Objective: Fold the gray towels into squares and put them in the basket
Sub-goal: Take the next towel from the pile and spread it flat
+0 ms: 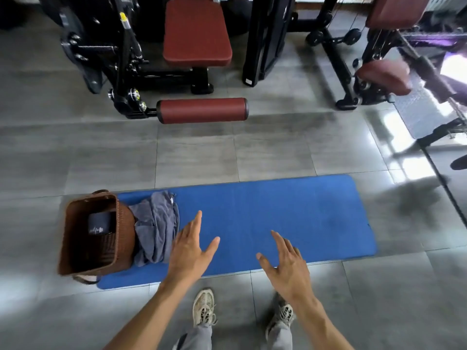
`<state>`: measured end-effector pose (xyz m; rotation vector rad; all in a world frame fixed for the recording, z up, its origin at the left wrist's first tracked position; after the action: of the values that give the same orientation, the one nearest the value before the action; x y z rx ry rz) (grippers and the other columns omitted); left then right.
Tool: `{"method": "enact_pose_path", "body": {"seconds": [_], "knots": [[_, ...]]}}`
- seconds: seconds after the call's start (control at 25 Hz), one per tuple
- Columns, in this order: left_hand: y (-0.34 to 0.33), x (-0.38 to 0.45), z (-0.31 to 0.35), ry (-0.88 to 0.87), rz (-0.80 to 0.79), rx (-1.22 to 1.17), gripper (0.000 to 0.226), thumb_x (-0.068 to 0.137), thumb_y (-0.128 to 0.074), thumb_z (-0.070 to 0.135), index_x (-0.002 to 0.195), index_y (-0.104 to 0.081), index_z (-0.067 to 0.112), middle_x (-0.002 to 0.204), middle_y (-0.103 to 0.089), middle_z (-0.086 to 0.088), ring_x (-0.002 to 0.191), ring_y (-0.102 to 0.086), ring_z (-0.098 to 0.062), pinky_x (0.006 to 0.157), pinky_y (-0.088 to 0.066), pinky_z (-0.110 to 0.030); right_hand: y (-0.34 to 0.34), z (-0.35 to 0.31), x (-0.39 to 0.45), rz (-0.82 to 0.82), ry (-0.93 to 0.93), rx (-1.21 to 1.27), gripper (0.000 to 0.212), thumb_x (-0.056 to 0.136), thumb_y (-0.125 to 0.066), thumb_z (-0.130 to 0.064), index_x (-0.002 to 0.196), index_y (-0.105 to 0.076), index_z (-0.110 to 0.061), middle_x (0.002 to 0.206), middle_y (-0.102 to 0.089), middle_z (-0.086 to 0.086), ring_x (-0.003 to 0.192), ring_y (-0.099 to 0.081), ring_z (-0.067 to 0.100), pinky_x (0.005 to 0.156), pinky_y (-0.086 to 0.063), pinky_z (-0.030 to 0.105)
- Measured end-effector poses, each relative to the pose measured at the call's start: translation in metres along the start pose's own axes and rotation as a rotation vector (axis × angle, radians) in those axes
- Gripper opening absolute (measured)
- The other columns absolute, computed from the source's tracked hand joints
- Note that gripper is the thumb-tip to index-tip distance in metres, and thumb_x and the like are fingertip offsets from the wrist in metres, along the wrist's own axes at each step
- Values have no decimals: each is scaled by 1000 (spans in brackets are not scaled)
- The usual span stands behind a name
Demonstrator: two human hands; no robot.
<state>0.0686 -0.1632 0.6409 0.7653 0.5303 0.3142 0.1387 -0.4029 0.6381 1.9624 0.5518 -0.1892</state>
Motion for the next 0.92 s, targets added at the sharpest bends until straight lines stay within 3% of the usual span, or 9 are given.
{"method": "enact_pose_path", "body": {"seconds": [0.2, 0.32, 0.44, 0.6, 0.76, 0.92], "knots": [[-35, 20, 4, 110, 143, 58, 81, 87, -57, 59, 153, -24, 25, 155, -35, 3, 142, -30, -19, 116, -25, -38, -26, 44, 51, -67, 175, -150, 71, 86, -38, -68, 144, -39, -28, 139, -52, -10, 121, -52, 19, 97, -43, 38], [-75, 40, -8, 131, 233, 143, 86, 79, -42, 72, 150, -31, 26, 150, -42, 3, 138, -37, -22, 113, -30, -44, -63, 80, 89, -84, 303, -266, 65, 78, -44, -67, 127, -53, -25, 118, -65, -7, 102, -64, 22, 79, -52, 40], [-135, 69, -38, 176, 230, 205, 83, 78, -36, 71, 149, -35, 28, 144, -48, 1, 131, -44, -26, 106, -35, -46, -115, 118, 124, -113, 335, -304, 63, 78, -46, -63, 129, -52, -25, 118, -65, -7, 104, -63, 23, 80, -53, 42], [-237, 125, -103, 179, 129, 198, 85, 77, -30, 70, 152, -27, 29, 147, -43, 0, 132, -41, -25, 107, -35, -44, -213, 167, 182, -128, 310, -335, 69, 81, -41, -67, 134, -53, -23, 130, -62, -2, 113, -60, 25, 85, -52, 44], [-312, 190, -191, 167, 175, 82, 76, 88, -50, 59, 153, -25, 28, 151, -38, 4, 139, -33, -20, 112, -29, -39, -324, 214, 222, -102, 366, -389, 76, 81, -41, -73, 134, -55, -21, 130, -62, 2, 109, -62, 26, 79, -54, 43], [-360, 249, -261, 93, 192, 161, 80, 89, -54, 57, 154, -17, 30, 156, -31, 5, 142, -27, -19, 117, -24, -42, -391, 244, 273, -37, 458, -406, 81, 82, -37, -77, 136, -55, -19, 130, -62, 3, 107, -64, 27, 75, -55, 42]]}}
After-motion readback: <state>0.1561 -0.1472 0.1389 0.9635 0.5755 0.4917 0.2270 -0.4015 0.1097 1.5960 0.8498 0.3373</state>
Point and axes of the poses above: each hand's wrist, its own x-axis towards the middle knuckle, its own y-axis out of the back of the hand, z = x × y, the point moved 4 cm from there along x, towards the middle knuckle
